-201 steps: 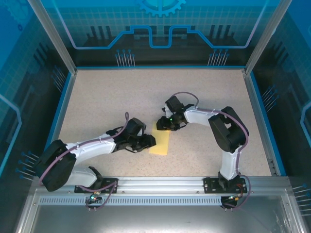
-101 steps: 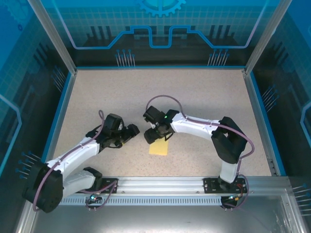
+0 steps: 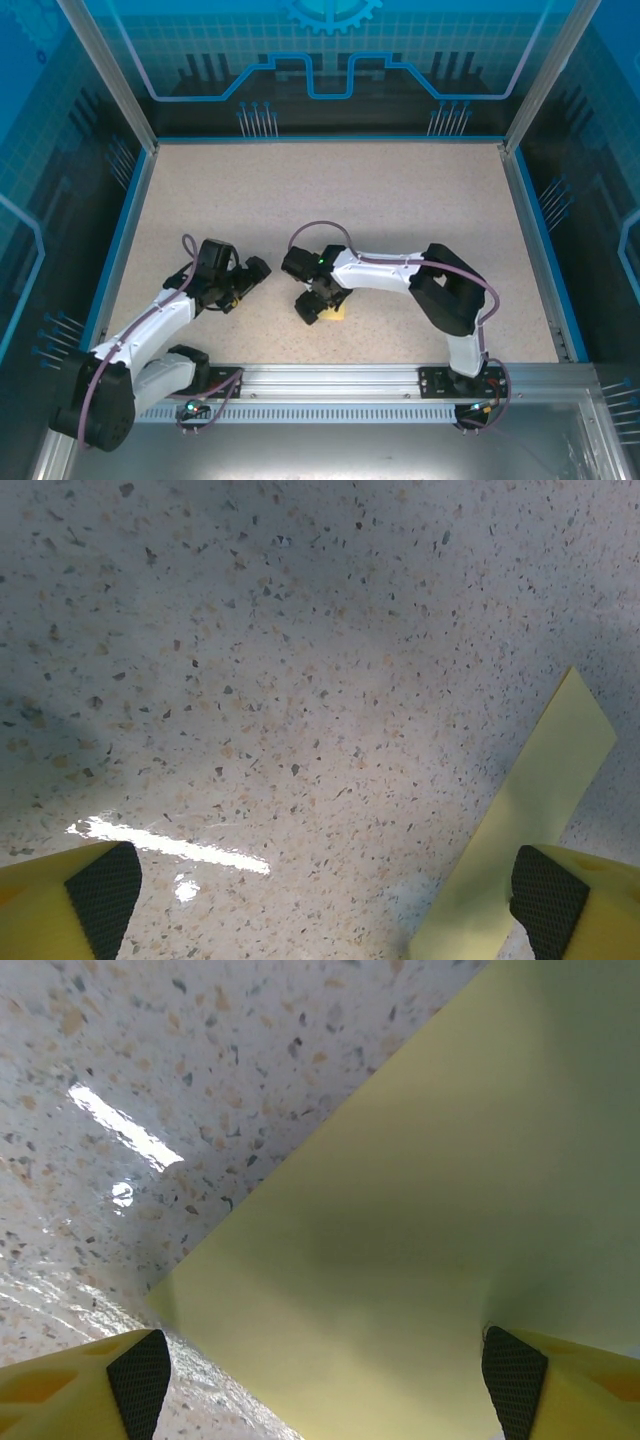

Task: Fold a paper plane with a square sheet of paper (pick it up from the middle)
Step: Fold the triangle a second time at the center of the table.

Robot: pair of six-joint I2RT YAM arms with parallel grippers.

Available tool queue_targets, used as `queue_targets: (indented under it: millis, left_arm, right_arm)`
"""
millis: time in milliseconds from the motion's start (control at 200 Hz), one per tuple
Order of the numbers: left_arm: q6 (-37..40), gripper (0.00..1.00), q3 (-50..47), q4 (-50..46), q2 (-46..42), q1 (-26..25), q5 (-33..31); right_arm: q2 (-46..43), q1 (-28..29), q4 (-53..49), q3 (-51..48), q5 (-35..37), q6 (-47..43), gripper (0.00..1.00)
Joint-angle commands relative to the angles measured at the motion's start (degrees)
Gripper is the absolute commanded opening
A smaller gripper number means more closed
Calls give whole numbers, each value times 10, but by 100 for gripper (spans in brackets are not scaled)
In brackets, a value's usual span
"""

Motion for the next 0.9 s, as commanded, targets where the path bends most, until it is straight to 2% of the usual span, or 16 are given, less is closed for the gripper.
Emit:
queue_targets:
  millis: [0, 275, 535, 695, 890]
  left_arm:
    - [12, 99, -4, -18, -7, 6, 1]
    - [12, 99, -7, -18, -7, 6, 6]
    - [9, 99, -7, -15, -6, 6, 8]
    - [8, 99, -8, -16, -6, 6, 9]
    - [8, 99, -8, -15, -6, 6, 11]
  right_arm:
    - [13, -1, 2, 16, -34, 6, 86]
    - [24, -21, 9, 1, -51, 21, 87]
    - [58, -23, -33, 9, -2, 39, 86]
    - [82, -23, -55, 15, 22, 46, 83]
    - [86, -28, -36, 3, -6, 43, 77]
